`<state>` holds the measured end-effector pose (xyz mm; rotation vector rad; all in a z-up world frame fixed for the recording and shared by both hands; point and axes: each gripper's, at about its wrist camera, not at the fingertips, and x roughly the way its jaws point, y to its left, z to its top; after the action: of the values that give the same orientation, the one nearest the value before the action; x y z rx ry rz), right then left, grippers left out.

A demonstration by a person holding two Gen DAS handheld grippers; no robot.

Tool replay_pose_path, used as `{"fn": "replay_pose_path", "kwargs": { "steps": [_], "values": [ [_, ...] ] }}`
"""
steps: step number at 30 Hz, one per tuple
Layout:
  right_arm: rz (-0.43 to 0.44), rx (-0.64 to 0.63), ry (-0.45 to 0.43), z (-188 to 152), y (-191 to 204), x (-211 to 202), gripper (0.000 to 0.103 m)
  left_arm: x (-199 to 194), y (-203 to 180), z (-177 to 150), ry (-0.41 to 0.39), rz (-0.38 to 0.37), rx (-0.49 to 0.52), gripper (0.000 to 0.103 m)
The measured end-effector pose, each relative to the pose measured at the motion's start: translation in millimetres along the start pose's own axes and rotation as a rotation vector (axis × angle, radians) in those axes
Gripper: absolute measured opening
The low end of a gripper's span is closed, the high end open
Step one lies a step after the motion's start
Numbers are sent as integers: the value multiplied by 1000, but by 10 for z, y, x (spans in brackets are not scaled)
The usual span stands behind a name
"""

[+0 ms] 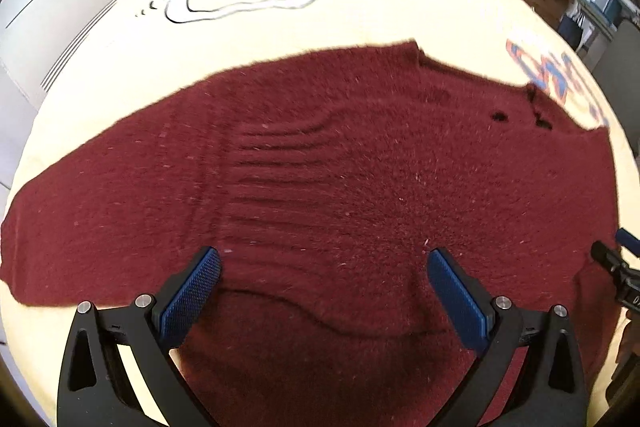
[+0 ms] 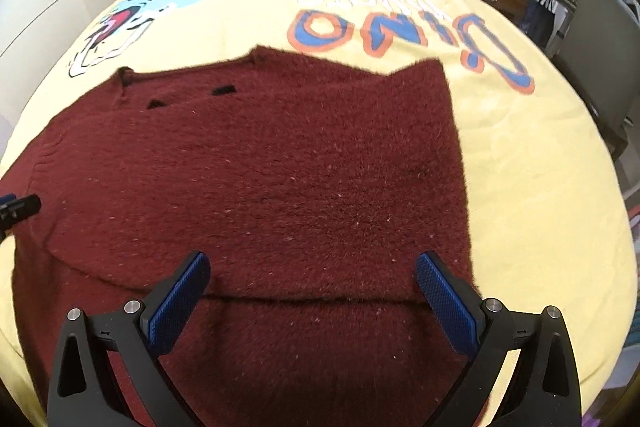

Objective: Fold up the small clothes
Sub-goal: 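Move the left tool to the other sleeve and grasp its cuff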

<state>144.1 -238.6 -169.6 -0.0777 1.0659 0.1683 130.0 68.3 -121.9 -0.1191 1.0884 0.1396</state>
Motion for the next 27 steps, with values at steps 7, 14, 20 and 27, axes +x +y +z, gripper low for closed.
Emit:
{"fn": "replay_pose_path", "kwargs": {
  "steps": [7,14,20,27],
  "values": [
    [14,-26,-35,35,78,-377,103,-377,334,-43,-32,44,-58,102],
    [-1,-24,-75,33,72,-690,103,-618,1023,-192,-12,116,-185,102],
    [-16,2,-92,-52,-9,-849,103,-814,1812,-472,9,161,-386,102],
    [-29,46,-63,-159,-87,-867,103,-911,2603,-802,28,132,-579,102]
  ]
}}
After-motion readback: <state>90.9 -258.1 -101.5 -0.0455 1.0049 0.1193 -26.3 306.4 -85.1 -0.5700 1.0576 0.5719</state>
